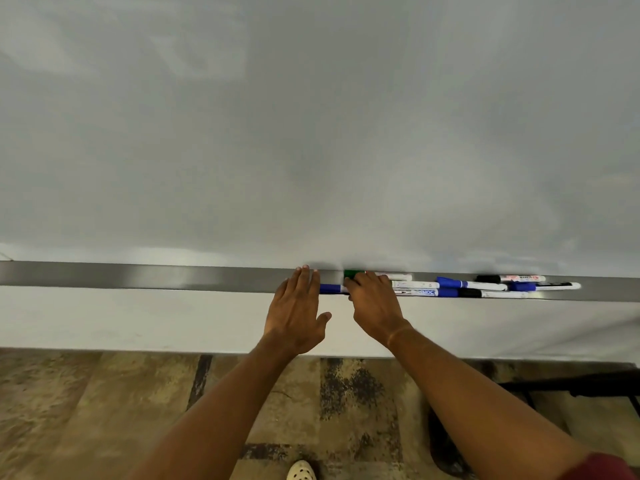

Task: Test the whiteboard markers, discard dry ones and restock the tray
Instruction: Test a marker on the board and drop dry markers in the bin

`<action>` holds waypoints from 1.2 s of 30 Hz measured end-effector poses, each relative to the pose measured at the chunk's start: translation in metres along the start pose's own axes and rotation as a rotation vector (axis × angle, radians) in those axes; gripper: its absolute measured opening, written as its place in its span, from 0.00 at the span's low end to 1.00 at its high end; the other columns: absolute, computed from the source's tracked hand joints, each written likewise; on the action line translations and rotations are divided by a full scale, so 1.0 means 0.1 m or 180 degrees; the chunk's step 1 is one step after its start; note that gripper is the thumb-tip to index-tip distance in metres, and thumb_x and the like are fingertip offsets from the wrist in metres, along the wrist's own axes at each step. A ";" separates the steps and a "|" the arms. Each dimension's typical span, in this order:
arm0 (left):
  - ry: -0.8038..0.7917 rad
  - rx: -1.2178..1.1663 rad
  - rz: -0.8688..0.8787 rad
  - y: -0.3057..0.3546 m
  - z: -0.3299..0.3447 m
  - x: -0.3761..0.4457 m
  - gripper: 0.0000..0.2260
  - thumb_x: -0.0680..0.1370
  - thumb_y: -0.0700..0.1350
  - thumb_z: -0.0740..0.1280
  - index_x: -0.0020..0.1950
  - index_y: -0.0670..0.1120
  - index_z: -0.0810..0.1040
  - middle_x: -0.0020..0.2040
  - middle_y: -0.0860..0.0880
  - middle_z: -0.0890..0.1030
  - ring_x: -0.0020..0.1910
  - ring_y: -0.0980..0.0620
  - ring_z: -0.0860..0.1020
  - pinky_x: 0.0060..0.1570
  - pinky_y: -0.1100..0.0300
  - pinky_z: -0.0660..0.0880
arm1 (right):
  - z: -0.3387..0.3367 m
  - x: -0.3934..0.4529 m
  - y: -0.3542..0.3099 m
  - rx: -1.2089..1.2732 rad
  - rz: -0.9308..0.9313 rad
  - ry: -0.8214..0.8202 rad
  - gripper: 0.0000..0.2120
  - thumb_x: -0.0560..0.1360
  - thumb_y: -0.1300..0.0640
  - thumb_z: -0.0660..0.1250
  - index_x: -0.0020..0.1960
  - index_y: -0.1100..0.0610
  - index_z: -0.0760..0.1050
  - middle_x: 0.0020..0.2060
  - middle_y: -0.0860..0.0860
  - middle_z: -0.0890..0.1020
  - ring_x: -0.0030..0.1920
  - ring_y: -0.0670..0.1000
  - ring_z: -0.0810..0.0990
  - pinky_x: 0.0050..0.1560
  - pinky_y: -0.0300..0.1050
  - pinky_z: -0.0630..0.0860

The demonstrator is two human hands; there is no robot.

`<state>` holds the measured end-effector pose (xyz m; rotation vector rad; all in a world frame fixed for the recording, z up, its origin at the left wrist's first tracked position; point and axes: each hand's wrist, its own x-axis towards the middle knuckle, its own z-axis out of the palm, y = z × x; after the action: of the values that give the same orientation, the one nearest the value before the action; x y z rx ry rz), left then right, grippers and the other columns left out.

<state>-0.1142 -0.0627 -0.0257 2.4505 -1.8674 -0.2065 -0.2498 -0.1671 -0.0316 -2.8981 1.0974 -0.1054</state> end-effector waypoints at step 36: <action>0.0814 -0.0400 0.0942 -0.14 -0.53 -0.34 0.11 0.79 0.42 0.64 0.60 0.43 0.77 0.53 0.44 0.79 0.50 0.47 0.77 0.51 0.58 0.72 | -0.62 -0.51 -0.28 0.0608 -0.0452 0.1194 0.17 0.60 0.64 0.80 0.47 0.56 0.83 0.40 0.51 0.84 0.38 0.52 0.82 0.42 0.46 0.79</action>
<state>-0.1018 -0.0285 0.0273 1.9822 -1.9996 0.0043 -0.2741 -0.1137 0.0298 -2.8435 0.8577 -0.7411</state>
